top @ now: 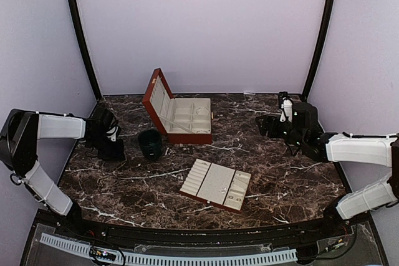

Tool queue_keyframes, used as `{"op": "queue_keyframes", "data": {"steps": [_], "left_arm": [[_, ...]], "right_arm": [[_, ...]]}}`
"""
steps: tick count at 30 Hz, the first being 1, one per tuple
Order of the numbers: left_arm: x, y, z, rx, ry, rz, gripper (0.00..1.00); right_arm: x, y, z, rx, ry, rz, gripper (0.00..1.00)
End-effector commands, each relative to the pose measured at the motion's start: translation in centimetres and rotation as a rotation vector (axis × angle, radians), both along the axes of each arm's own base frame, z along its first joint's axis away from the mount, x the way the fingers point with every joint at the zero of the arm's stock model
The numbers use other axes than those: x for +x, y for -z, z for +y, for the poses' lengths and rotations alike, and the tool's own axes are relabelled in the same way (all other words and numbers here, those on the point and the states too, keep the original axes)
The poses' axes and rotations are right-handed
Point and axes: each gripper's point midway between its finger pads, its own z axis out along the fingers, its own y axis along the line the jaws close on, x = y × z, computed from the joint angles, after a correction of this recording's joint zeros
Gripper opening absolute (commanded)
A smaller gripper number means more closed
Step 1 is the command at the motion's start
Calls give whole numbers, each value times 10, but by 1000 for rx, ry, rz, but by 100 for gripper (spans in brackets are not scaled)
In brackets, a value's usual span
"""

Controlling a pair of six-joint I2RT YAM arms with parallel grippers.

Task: Organize the mixed jewelry
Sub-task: Pick up the earring from the center of the board.

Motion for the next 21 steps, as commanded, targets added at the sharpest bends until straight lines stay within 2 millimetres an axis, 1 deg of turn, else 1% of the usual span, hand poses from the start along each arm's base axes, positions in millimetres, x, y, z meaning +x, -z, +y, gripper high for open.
{"op": "queue_keyframes", "data": {"steps": [1, 3, 9, 14, 17, 19, 21], "left_arm": [[2, 0, 0, -12, 4, 0, 10], [2, 1, -1, -12, 3, 6, 9], [3, 1, -2, -18, 5, 2, 0], [4, -9, 1, -10, -11, -31, 0], [4, -25, 1, -29, -26, -89, 0], [4, -39, -3, -63, -18, -147, 0], [5, -57, -9, -103, 9, -223, 0]], "right_arm": [[2, -7, -1, 18, 13, -33, 82], [2, -7, -1, 17, 13, -33, 82], [2, -8, -1, 20, 14, -38, 82], [1, -12, -1, 27, 13, -43, 82], [0, -20, -1, 48, 11, -55, 83], [-1, -29, 1, 68, 0, -69, 84], [-4, -40, 6, 93, -27, -84, 84]]}}
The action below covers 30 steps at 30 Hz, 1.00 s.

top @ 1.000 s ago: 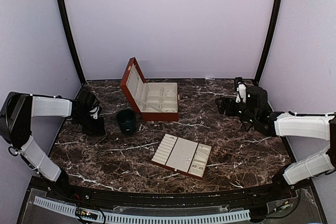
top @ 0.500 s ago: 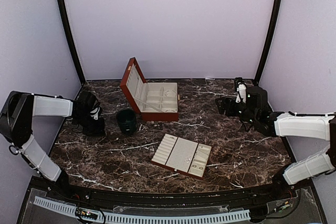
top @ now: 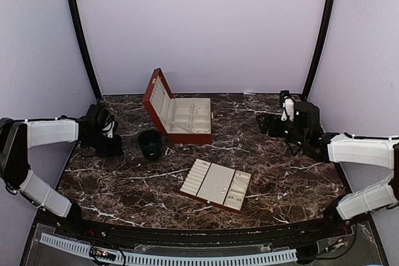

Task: Organize the mixed jewelry
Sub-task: Pick up the earring from the center of the board, then pass from the left arm to the right

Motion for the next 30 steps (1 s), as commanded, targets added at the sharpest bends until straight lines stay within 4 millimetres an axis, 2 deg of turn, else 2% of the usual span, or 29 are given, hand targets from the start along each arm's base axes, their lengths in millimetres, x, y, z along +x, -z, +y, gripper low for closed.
{"op": "queue_keyframes", "data": {"steps": [1, 4, 6, 11, 15, 21, 26, 30], "left_arm": [[2, -43, -9, -85, 33, -173, 0], [-3, -75, -23, -152, 107, -292, 0], [-10, -104, -39, -218, 184, -389, 0], [-37, -162, -99, -298, 425, -579, 0], [-51, -202, -145, -430, 544, -668, 0], [-70, -262, -214, -627, 713, -844, 0], [-73, -286, -263, -762, 856, -938, 0], [-74, -293, -286, -811, 921, -965, 0]], "right_arm": [[-3, -40, 9, 91, -44, -80, 84], [-9, -60, 20, 151, -110, -103, 85], [-17, -74, 31, 200, -182, -117, 86], [-42, -111, 65, 330, -408, -140, 91], [-60, -130, 93, 420, -574, -122, 88], [-97, -153, 136, 530, -798, -117, 87], [-115, -167, 163, 625, -911, -103, 88], [-127, -175, 180, 635, -969, -108, 83]]}}
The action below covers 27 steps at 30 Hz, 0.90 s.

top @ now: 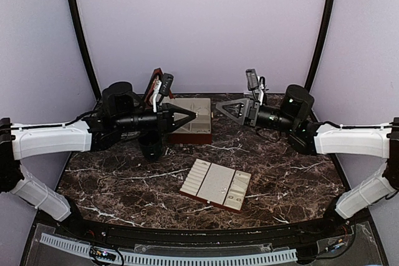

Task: Organize the mixed jewelry
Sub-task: Pass from the left arm to the right

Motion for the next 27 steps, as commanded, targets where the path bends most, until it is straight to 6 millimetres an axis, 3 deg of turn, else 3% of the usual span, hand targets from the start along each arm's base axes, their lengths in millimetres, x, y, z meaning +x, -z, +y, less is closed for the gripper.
{"op": "queue_keyframes", "data": {"steps": [1, 15, 27], "left_arm": [[-12, -50, -18, -153, 110, -137, 0], [-21, -53, -22, -211, 150, -113, 0], [-21, -50, -24, -206, 154, -103, 0]], "right_arm": [[-25, -44, 14, 111, -102, -84, 81], [-32, -34, 38, 91, -159, -81, 60], [-32, -36, 42, 94, -136, -107, 44]]}}
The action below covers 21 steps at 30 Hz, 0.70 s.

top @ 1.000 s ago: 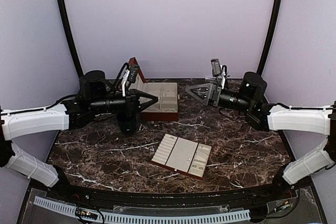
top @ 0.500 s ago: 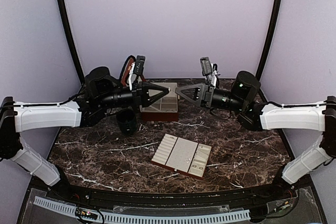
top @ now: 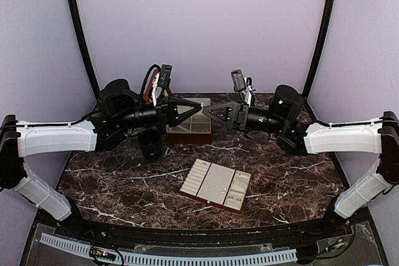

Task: Organize the mixed jewelry
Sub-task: Pass from the left arm to the right

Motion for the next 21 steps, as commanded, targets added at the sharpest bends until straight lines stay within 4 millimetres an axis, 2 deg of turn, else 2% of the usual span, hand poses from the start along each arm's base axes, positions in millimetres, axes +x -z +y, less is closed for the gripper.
{"op": "queue_keyframes", "data": {"steps": [1, 8, 21], "left_arm": [[-6, -8, -1, -26, 26, -22, 0], [-7, -7, -3, -22, 35, -18, 0], [-8, -4, -5, -17, 40, -12, 0]], "right_arm": [[-4, -27, 1, 62, 13, -81, 44], [-5, -34, 1, 71, 20, -110, 42], [-6, -37, 2, 83, 21, -113, 31]]}}
